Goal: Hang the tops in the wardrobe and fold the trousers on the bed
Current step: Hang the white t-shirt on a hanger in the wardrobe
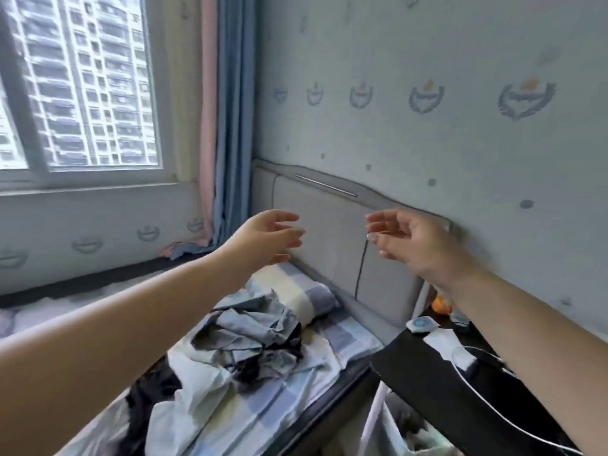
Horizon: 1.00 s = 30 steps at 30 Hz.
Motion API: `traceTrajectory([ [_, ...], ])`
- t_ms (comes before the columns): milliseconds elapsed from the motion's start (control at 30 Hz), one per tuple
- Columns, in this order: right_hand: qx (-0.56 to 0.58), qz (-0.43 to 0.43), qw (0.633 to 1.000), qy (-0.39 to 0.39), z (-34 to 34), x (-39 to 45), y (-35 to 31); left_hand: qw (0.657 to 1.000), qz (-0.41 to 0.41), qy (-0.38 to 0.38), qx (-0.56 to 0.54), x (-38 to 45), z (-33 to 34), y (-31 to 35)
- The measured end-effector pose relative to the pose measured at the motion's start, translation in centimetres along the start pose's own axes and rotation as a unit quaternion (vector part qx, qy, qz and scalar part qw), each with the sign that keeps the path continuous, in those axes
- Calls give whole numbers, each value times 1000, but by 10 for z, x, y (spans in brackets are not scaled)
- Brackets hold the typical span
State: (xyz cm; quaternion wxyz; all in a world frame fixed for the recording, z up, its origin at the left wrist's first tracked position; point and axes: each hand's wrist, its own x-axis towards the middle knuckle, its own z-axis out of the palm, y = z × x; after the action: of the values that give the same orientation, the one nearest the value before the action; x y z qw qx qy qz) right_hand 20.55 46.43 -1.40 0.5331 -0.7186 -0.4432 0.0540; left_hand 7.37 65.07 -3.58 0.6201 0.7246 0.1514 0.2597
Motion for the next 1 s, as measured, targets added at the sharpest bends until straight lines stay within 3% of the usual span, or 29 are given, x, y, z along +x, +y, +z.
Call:
traceTrajectory([
  [200, 71, -1, 985, -156, 148, 59, 30, 986, -86, 139, 25, -32, -131, -72],
  [500, 102, 41, 927, -358, 367, 125, 107, 923, -219, 315, 21, -61, -272, -193],
  [767, 103, 134, 861, -480, 538, 171, 178, 805, -356, 474, -19, -77, -354, -312],
  [1000, 63, 181, 824, -533, 641, 161, 215, 729, -436, 524, -67, -112, -391, -393],
])
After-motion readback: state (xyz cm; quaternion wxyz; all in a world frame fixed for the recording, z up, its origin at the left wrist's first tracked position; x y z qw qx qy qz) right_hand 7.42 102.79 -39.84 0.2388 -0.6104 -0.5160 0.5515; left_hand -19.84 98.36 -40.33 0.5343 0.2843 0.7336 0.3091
